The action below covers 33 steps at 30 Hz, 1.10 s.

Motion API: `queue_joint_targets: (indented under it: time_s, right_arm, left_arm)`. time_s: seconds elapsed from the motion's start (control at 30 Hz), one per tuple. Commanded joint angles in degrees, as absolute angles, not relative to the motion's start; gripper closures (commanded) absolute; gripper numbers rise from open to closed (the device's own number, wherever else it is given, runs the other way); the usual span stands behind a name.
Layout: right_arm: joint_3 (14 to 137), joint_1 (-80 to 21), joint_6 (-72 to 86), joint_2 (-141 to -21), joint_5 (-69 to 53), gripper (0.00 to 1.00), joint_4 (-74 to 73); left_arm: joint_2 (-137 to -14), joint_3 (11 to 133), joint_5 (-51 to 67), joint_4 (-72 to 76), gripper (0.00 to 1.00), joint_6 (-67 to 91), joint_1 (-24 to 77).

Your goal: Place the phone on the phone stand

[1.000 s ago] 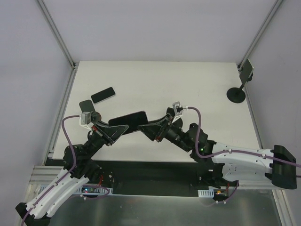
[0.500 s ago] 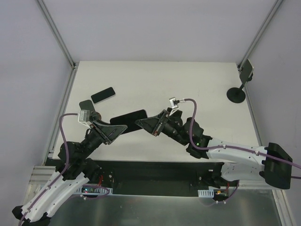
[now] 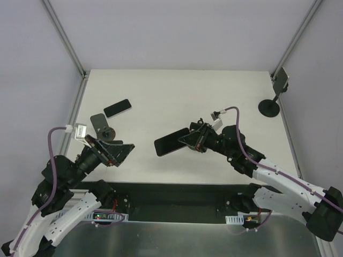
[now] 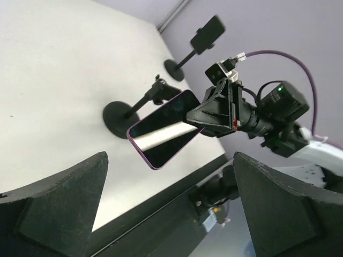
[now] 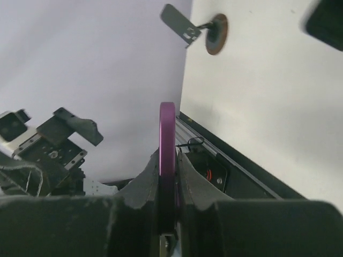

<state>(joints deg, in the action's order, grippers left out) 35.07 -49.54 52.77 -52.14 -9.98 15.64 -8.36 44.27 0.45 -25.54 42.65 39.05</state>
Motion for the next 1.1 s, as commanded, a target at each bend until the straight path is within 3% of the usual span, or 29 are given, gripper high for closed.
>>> queue_joint_targets:
  time_s: [0.0,0.23,0.47,0.7,0.9,1.07]
  right_arm:
    - [34.4,-45.9,65.4,-48.7,-18.2,0.99,7.0]
    - [30.4,-45.7,75.0,-42.5,-16.8,0.99,7.8]
    - [33.7,-45.3,69.2,-45.2,-23.3,0.99,7.8]
    - [34.0,-45.2,66.8,-47.6,-28.0,0.99,12.0]
    - [36.5,-45.4,56.8,-47.1,-32.8,0.99,13.1]
    - [39.5,-45.5,48.8,-46.6,-35.4,0.99,7.9]
  left_arm:
    - [-19.7,49.2,6.8,-31.9,0.02,32.4,39.5]
    - [-38.5,54.1,27.7,-28.8,0.04,26.3,39.4]
    - [-46.4,52.3,41.1,-17.9,0.04,27.8,39.4]
    - [-50.6,51.7,41.1,-14.8,0.09,30.1,39.3]
    - [-50.4,49.2,42.4,-14.7,0.08,27.9,39.4]
    - [-53.3,49.2,53.4,-13.4,0.21,26.7,40.3]
